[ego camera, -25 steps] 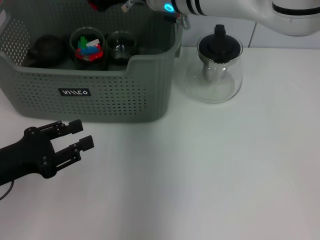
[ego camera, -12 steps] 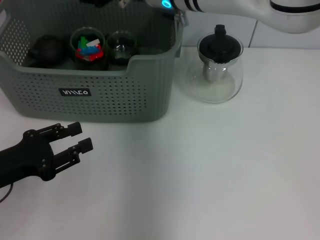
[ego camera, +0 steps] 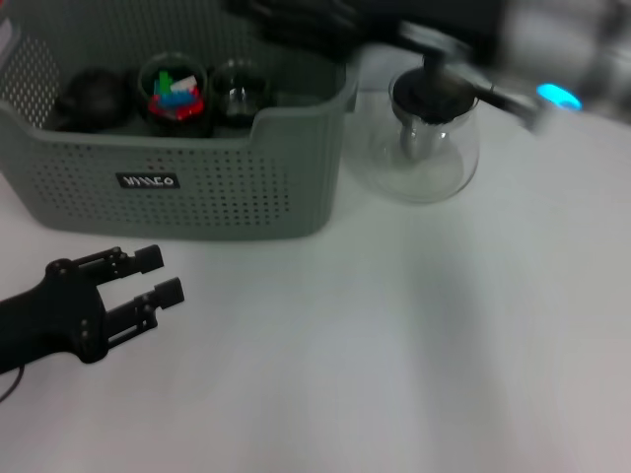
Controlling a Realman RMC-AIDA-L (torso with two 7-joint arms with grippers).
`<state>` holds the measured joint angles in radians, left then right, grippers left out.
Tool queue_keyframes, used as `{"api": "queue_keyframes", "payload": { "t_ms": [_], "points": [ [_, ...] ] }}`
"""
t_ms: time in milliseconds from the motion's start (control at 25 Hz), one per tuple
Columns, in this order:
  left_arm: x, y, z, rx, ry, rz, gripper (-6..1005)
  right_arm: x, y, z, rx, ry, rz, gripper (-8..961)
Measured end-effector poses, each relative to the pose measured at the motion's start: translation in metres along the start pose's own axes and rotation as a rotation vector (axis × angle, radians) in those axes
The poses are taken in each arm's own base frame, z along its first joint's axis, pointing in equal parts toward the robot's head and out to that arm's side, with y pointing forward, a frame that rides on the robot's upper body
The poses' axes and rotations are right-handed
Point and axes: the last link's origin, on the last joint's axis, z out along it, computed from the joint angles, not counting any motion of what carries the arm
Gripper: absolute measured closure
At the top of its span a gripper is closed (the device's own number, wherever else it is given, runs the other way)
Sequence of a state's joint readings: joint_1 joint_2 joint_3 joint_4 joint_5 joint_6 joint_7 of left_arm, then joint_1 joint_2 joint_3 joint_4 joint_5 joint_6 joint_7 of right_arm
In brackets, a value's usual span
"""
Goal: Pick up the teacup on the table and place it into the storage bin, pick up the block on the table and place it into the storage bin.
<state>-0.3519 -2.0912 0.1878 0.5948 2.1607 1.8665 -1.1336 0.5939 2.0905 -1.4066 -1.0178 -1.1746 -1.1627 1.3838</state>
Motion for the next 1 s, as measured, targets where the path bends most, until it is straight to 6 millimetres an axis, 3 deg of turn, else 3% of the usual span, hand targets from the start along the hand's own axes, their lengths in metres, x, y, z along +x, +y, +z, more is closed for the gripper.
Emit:
{"api": "queue_keyframes", "payload": {
  "t_ms": [80, 240, 400, 560, 720, 1000],
  "points": [
    [0.002, 0.001, 0.0, -0.018, -0.004, 0.005, 435, 0.014, 0.012, -0.033, -0.02, 0.003, 0.01, 157],
    [0.003, 0.002, -0.001, -0.044, -0.026, 0.016, 434, 0.052, 0.038, -0.095, -0.026, 0.092, 0.026, 162],
    [0.001, 0.006, 0.002, -0.118, -0.099, 0.055, 434, 0.088, 0.06, -0.13, -0.018, 0.203, 0.093, 162],
    [0.001, 0.01, 0.011, -0.193, -0.151, 0.102, 433, 0.125, 0.071, -0.131, -0.042, 0.261, 0.196, 163],
    [0.006, 0.008, 0.029, -0.263, -0.176, 0.124, 414, 0.139, 0.073, -0.121, -0.076, 0.267, 0.22, 120],
    [0.004, 0.009, 0.031, -0.283, -0.189, 0.195, 282, 0.151, 0.081, -0.117, -0.109, 0.26, 0.123, 45]
  ]
}}
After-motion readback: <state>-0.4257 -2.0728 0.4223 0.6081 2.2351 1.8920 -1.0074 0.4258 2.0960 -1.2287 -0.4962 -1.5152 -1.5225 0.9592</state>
